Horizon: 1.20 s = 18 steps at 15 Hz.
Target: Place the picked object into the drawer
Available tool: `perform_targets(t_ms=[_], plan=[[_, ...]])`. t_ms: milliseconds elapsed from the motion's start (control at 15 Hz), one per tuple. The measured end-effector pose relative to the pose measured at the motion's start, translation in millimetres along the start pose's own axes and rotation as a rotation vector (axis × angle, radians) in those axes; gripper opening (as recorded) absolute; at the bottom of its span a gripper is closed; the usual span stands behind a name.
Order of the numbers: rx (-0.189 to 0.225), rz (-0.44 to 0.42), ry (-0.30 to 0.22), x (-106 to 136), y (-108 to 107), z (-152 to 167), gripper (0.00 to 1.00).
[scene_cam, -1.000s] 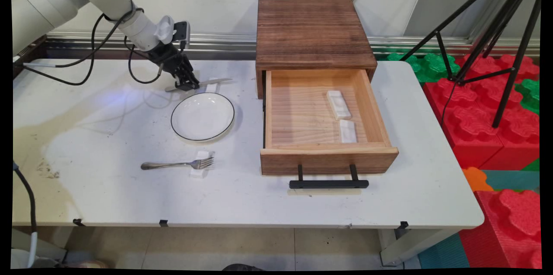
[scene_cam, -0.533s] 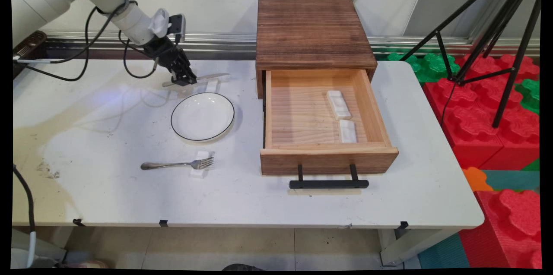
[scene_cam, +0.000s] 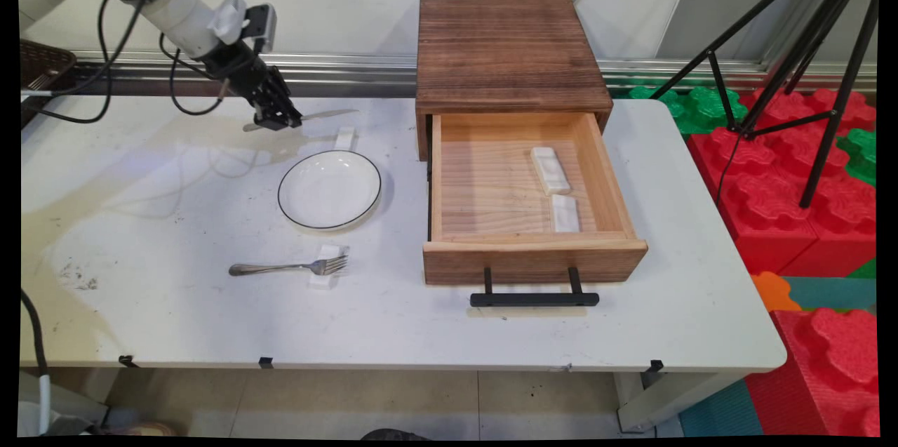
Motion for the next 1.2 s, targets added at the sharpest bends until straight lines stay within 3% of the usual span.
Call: perform_targets(t_ms=[600, 1200], plan=[[-0.008, 0.010, 0.080, 14.7, 24.1, -66.8, 0.00], [-0.039, 0.018, 0.197, 66.4, 59.4, -116.3, 0.00]])
